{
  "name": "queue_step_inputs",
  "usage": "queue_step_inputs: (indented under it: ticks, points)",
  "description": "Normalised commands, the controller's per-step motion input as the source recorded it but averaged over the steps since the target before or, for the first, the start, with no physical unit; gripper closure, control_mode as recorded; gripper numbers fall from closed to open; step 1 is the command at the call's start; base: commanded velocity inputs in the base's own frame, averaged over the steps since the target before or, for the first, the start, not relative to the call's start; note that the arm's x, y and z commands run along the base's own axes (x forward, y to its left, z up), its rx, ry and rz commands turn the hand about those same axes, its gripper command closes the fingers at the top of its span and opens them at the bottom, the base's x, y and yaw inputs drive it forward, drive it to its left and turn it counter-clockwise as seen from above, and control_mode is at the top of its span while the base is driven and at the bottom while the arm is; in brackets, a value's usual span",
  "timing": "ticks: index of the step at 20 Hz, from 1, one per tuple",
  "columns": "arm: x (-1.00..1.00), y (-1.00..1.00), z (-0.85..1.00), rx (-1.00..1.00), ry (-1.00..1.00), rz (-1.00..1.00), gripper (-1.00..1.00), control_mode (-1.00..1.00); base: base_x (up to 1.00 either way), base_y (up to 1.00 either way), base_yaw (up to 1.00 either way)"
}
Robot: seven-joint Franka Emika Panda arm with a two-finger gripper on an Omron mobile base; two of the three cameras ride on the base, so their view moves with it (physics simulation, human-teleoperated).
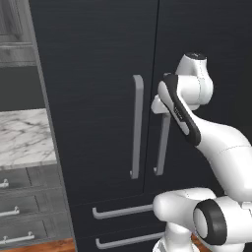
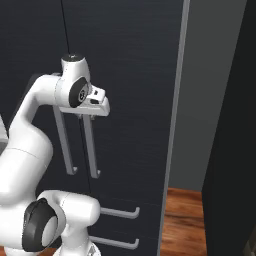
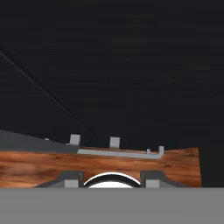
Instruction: Retrieve the orange and pear from the fridge and place them into the bowl on the dining table.
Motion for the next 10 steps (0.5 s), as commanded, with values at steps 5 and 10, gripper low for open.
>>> queue_step_inputs:
  ticks: [5,10]
  points:
    - [-0.23,0.0,-0.03,0.0,0.0,0.0,-1.0,-1.0,0.0,0.0,0.0]
    - [-0.5,0.0,-0.14,0.0,-0.01,0.0,-1.0,-1.0,0.0,0.0,0.0]
